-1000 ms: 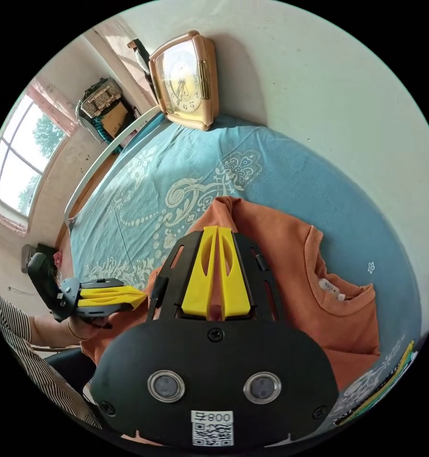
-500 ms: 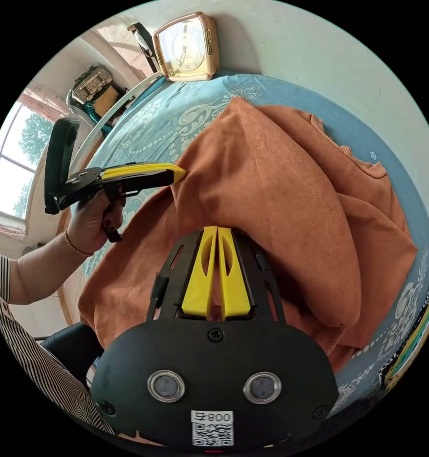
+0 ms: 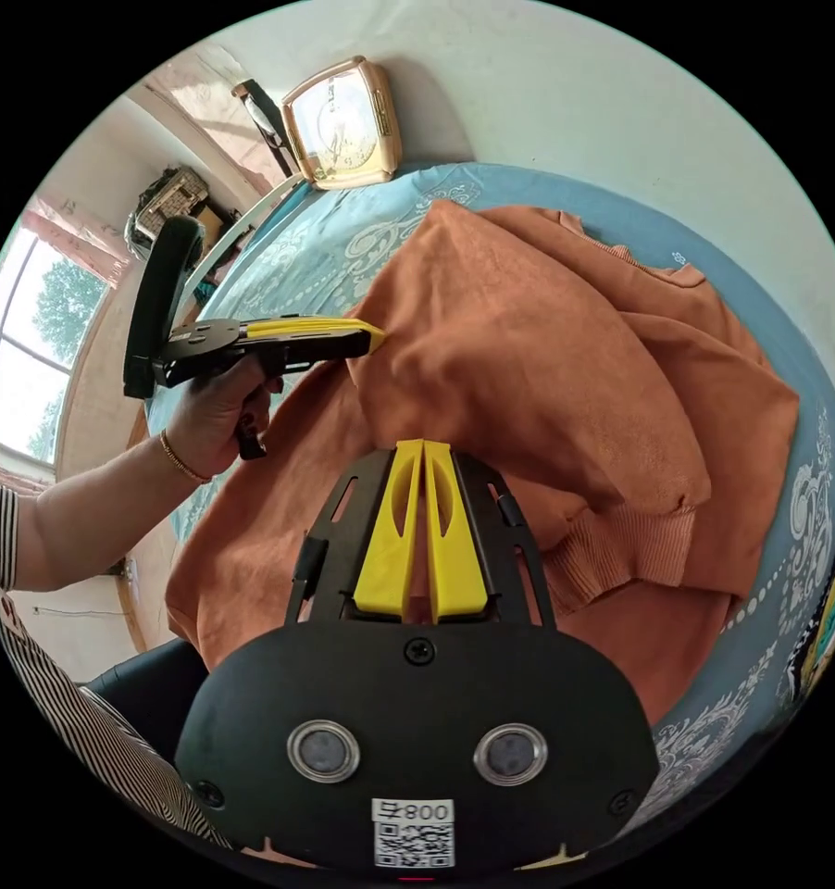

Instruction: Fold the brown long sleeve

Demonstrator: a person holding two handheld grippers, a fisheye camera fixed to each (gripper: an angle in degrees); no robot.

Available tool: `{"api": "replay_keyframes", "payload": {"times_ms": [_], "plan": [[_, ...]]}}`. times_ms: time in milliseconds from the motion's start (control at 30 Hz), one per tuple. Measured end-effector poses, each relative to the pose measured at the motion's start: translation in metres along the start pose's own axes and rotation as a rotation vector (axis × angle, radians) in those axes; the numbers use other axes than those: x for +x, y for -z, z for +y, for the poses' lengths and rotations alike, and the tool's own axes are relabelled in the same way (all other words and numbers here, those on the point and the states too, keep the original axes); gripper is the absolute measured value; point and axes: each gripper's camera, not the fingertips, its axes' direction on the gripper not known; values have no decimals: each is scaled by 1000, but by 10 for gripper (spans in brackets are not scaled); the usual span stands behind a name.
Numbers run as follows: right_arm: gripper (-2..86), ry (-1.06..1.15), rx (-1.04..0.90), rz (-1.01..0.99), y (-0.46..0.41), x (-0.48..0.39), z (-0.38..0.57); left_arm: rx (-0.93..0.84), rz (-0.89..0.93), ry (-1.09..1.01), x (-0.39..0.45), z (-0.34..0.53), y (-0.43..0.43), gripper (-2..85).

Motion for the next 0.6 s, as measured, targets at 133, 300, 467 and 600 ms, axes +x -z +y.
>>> {"api": "replay_keyframes", "payload": {"times_ms": [133, 300, 467, 600], "plan": [[1, -18, 90, 9, 37, 7, 36, 43, -6, -25, 15, 4, 17, 4], [1, -103, 48, 13, 38, 33, 77, -63, -23, -33, 23, 2, -6, 3], [1, -90, -9, 3, 27, 42, 96, -67, -42, -33, 31, -1, 1, 3], [1, -98, 60, -5, 54, 48, 115, 24, -19, -47, 46, 5, 32, 3]]}}
